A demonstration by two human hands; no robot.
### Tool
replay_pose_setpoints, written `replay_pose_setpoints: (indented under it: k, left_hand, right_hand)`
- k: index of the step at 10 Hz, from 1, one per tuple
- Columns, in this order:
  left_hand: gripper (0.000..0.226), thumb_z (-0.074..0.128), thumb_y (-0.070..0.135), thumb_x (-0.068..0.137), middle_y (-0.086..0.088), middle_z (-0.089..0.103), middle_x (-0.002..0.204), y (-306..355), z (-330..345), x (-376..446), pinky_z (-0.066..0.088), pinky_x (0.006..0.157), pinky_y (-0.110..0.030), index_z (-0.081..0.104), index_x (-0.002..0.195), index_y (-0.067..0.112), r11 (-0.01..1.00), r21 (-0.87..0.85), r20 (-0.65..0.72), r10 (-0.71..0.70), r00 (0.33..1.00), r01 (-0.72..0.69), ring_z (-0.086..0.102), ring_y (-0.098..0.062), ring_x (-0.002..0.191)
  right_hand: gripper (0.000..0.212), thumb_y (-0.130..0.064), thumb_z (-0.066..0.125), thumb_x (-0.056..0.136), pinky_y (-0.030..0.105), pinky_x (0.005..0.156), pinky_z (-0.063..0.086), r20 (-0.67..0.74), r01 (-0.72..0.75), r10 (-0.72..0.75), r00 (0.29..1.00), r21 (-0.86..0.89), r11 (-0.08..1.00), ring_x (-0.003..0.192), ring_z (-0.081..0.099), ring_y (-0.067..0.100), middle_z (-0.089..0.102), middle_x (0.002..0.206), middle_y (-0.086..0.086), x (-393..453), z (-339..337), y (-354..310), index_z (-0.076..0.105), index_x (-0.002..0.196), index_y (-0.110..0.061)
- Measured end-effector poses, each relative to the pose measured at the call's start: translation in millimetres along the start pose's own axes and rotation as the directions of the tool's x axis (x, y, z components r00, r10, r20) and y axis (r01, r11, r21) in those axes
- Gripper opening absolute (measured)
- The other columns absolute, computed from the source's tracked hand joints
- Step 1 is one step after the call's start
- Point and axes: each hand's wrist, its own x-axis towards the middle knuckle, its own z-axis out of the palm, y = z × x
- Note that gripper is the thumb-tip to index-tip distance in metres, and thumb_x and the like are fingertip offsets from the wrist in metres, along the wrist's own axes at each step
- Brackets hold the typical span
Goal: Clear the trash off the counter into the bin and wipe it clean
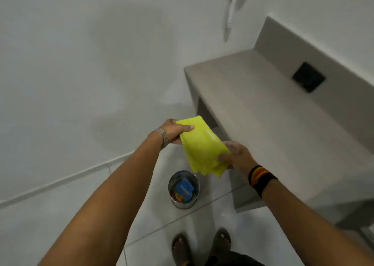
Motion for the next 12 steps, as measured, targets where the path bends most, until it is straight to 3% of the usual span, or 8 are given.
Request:
replay_pose_setpoints:
  k: [1,3,6,7,9,10,11,12]
  left_hand:
    - [0.046,0.082,0.023,0.079,-0.019,0.076,0.107,24,49,-10,0.063,0.083,-0.042,0.069,0.113,-0.004,1.0,0.011,0.159,-0.009,0.987,0.007,0.075,-0.029,0.095]
    - [0.028,0.078,0.014,0.083,-0.01,0.074,0.1,24,183,-16,0.065,0.071,-0.037,0.068,0.109,0.008,0.998,0.059,0.363,0.007,0.932,-0.03,0.074,-0.023,0.078]
    - [0.011,0.077,0.003,0.082,-0.017,0.068,0.084,-18,421,-30,0.062,0.05,-0.036,0.067,0.084,0.007,0.991,0.063,0.373,-0.134,0.918,0.119,0.066,-0.026,0.067]
    - [0.024,0.079,0.01,0.082,-0.015,0.073,0.094,-46,515,-41,0.064,0.057,-0.034,0.071,0.104,0.006,0.963,0.166,0.516,-0.27,0.813,0.214,0.07,-0.025,0.075]
    - [0.019,0.082,0.009,0.077,-0.009,0.072,0.083,-75,619,-63,0.062,0.077,-0.043,0.069,0.09,0.013,0.932,0.235,0.585,-0.363,0.725,0.277,0.07,-0.022,0.074]
    - [0.023,0.083,0.012,0.073,-0.012,0.072,0.087,-80,638,-75,0.061,0.084,-0.048,0.07,0.093,0.011,0.927,0.259,0.614,-0.376,0.694,0.273,0.072,-0.023,0.077]
    - [0.036,0.077,0.032,0.073,-0.013,0.074,0.097,-82,634,-83,0.064,0.077,-0.043,0.07,0.098,0.008,0.923,0.345,0.542,-0.345,0.767,0.171,0.073,-0.026,0.088]
    - [0.042,0.065,0.05,0.072,-0.008,0.078,0.087,-75,615,-75,0.065,0.071,-0.044,0.073,0.087,0.011,0.898,0.439,0.353,-0.156,0.922,-0.016,0.076,-0.025,0.08]
  right_hand:
    - [0.046,-0.01,0.081,0.072,0.039,0.071,0.06,-0.34,0.06,0.021,0.94,0.226,0.972,0.081,0.069,0.023,0.071,0.106,0.015,-23,-63,-4,0.064,0.114,-0.009]
    - [0.077,-0.02,0.088,0.067,0.045,0.092,0.055,-0.647,0.118,0.174,0.742,0.381,0.917,0.103,0.064,0.03,0.06,0.119,0.013,-68,-158,27,0.048,0.133,-0.013]
    - [0.066,-0.009,0.084,0.051,0.054,0.084,0.058,-0.697,-0.093,0.33,0.636,0.356,0.93,0.094,0.069,0.035,0.069,0.11,0.021,-139,-322,150,0.06,0.112,-0.013]
    - [0.048,-0.008,0.083,0.064,0.045,0.094,0.054,-0.801,-0.188,0.376,0.465,0.326,0.926,0.106,0.064,0.035,0.066,0.117,0.016,-170,-404,190,0.065,0.108,-0.016]
    - [0.039,-0.005,0.073,0.072,0.038,0.09,0.05,-0.895,-0.257,0.277,0.349,0.193,0.947,0.108,0.063,0.036,0.067,0.114,0.014,-168,-490,212,0.065,0.11,-0.011]
    - [0.033,-0.005,0.068,0.073,0.04,0.09,0.052,-0.894,-0.3,0.228,0.387,0.112,0.947,0.107,0.064,0.039,0.07,0.111,0.017,-153,-505,219,0.066,0.106,-0.008]
    - [0.039,-0.006,0.067,0.075,0.041,0.097,0.05,-0.863,-0.242,0.037,0.504,-0.1,0.965,0.111,0.062,0.035,0.069,0.118,0.014,-136,-500,222,0.066,0.114,-0.013]
    - [0.05,-0.007,0.067,0.076,0.045,0.104,0.044,-0.859,-0.236,-0.175,0.482,-0.319,0.918,0.119,0.055,0.034,0.062,0.129,0.013,-147,-480,224,0.058,0.125,-0.013]
